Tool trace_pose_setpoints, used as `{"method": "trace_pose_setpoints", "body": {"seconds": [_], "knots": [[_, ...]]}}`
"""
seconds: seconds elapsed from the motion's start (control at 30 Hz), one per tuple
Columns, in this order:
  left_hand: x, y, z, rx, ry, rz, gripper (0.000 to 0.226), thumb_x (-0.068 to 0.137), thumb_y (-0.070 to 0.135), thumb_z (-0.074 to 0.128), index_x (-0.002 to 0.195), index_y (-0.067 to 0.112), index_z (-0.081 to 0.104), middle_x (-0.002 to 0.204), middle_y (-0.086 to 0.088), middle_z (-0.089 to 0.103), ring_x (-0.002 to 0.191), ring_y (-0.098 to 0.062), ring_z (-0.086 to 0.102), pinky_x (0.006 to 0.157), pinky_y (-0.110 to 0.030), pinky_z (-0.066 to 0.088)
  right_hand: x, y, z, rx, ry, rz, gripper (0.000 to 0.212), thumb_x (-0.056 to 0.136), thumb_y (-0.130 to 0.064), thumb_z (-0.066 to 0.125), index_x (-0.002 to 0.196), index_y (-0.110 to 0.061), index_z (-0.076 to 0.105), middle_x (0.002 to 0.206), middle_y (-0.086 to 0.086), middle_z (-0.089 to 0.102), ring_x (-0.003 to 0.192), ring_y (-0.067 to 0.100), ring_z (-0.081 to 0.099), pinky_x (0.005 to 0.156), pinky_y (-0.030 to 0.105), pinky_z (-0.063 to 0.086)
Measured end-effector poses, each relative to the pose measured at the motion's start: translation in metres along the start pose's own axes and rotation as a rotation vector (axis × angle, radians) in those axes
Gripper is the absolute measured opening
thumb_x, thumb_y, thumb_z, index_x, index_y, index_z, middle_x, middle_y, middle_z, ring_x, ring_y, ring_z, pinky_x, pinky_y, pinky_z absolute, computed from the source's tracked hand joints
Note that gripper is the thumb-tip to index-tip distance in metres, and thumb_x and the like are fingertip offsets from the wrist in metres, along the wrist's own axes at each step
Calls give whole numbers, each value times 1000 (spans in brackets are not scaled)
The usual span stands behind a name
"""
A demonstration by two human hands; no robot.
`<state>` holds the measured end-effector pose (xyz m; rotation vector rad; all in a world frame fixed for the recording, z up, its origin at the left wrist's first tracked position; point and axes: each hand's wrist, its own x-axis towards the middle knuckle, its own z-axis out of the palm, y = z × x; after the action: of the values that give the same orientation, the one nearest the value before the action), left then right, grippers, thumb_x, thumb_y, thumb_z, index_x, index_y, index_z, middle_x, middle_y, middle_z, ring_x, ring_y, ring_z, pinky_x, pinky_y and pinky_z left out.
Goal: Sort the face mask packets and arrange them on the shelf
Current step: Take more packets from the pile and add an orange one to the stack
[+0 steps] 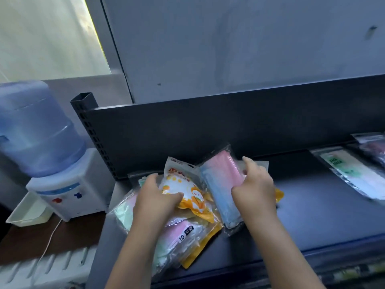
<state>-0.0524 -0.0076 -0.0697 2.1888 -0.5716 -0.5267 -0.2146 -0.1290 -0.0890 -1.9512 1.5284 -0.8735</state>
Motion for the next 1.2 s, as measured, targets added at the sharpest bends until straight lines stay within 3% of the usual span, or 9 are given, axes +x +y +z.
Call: {"method": "trace_pose_setpoints", "body": {"seconds": [0.1, 0.23, 0.3, 0.4, 0.53, 0.67, 0.87, 1.03, 1.2], "knots": [[12, -2, -4, -485, -51, -156, 43, 73, 3, 83, 114, 1, 69, 96, -19, 79, 87, -38, 76, 81, -56, 63, 4, -6, -13, 68, -28, 109, 51, 74, 3, 59, 116, -22, 74, 90, -9, 68, 89, 21, 60, 58, 24, 39], [15, 2, -6, -602, -38, -181, 23, 66, 15, 79, 88, 9, 75, 87, -20, 79, 88, -42, 76, 84, -66, 60, 12, -8, -23, 134, -60, 85, 31, 77, -5, 62, 90, -31, 73, 80, -17, 68, 81, 10, 64, 56, 18, 42], [17, 0, -3, -623, 15, -175, 12, 76, 23, 78, 85, 16, 75, 89, -15, 79, 95, -38, 73, 91, -61, 59, 15, -6, -28, 136, -93, 80, 26, 78, -12, 63, 91, -35, 67, 80, -15, 70, 79, 7, 63, 61, 26, 49], [28, -9, 3, -657, 47, -158, 25, 69, 56, 76, 84, 36, 79, 100, -2, 81, 125, -34, 64, 103, -58, 52, 21, -1, -37, 188, -110, 70, 17, 84, -21, 71, 91, -36, 67, 82, -13, 71, 80, 9, 66, 62, 30, 51], [5, 22, -12, -881, 117, -75, 10, 92, 21, 74, 84, 17, 79, 85, 2, 82, 97, -26, 76, 89, -43, 58, 28, 3, -48, 643, -163, 266, 16, 87, -12, 78, 97, -25, 75, 96, 5, 78, 89, 30, 76, 72, 47, 64], [-1, 33, -15, -1052, 42, -78, 7, 97, 11, 67, 100, 14, 73, 82, 0, 82, 78, -19, 79, 77, -41, 59, 36, 12, -63, 904, -248, 370, 17, 95, -14, 72, 112, -16, 72, 103, 10, 80, 93, 31, 77, 75, 50, 65], [-17, 55, 11, -1114, -200, -158, 23, 91, -1, 63, 112, 2, 70, 106, -18, 80, 95, -34, 78, 71, -42, 64, 52, 33, -77, 1155, -387, 459, 23, 99, -13, 64, 121, -12, 68, 107, 16, 79, 82, 27, 76, 63, 40, 65], [-30, 81, 50, -1061, -324, -198, 40, 86, -5, 61, 125, -9, 63, 112, -24, 77, 102, -40, 75, 65, -40, 66, 71, 71, -100, 1160, -416, 417, 27, 102, -8, 55, 125, -11, 70, 109, 18, 76, 77, 25, 71, 59, 34, 62], [-36, 114, 103, -1018, -322, -209, 33, 86, -2, 57, 118, -6, 66, 100, -22, 79, 84, -37, 78, 59, -41, 62, 101, 109, -131, 1090, -373, 384, 28, 102, -3, 51, 118, -12, 73, 104, 16, 78, 69, 22, 70, 55, 30, 60]]}}
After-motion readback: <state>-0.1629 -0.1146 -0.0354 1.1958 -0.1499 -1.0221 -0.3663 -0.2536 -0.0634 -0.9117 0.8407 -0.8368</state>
